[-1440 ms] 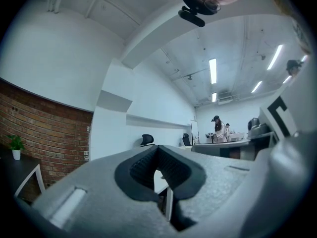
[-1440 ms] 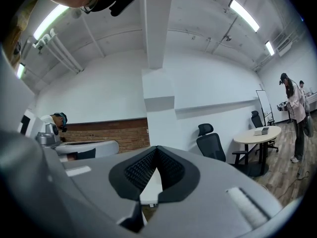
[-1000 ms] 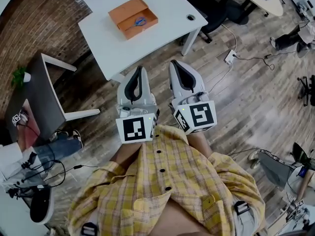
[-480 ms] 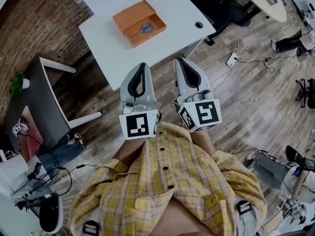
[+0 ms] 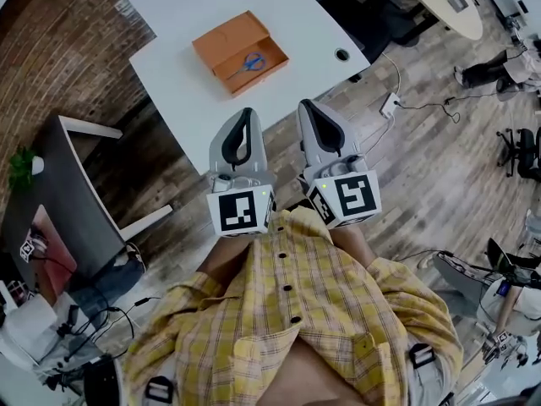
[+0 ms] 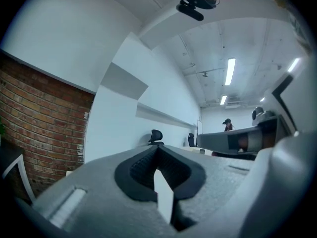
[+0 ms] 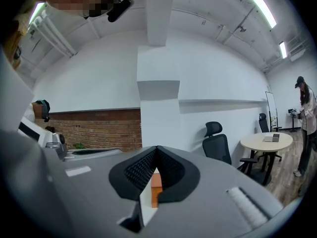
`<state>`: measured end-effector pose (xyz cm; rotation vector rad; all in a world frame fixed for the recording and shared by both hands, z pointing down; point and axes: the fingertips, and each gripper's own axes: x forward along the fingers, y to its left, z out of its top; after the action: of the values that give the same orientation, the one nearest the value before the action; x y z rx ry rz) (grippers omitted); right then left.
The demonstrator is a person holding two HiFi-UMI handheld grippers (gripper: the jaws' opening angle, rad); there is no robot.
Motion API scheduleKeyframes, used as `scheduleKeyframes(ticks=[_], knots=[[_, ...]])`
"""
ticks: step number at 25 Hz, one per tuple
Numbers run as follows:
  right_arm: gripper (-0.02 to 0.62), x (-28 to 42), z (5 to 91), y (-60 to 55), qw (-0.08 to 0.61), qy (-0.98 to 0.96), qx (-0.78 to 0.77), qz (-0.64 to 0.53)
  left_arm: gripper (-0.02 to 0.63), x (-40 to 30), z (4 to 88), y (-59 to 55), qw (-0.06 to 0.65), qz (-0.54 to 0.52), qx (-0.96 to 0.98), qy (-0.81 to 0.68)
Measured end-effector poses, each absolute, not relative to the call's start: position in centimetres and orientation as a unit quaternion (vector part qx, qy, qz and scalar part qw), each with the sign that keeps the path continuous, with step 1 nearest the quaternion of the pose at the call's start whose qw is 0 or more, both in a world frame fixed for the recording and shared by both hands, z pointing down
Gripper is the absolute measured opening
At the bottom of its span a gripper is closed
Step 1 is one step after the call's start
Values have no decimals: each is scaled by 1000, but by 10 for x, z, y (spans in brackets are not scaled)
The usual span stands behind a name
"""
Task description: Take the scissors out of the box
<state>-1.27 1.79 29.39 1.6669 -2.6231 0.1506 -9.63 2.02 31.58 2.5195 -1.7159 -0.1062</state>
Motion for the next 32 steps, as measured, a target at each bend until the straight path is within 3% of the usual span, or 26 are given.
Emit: scheduleKeyframes(ticks=[7,25,32], knots=[[5,-19,289,9,25,-842,538,31,0,-93,312,11,45,-52,830,-554],[5,7,312,-63,2,-852,519,64,0,-60,325,-49,-20,35,835,-549],[5,23,322,-101,10,-865,496,78,0,-44,346,-87,9,80,825,-559]])
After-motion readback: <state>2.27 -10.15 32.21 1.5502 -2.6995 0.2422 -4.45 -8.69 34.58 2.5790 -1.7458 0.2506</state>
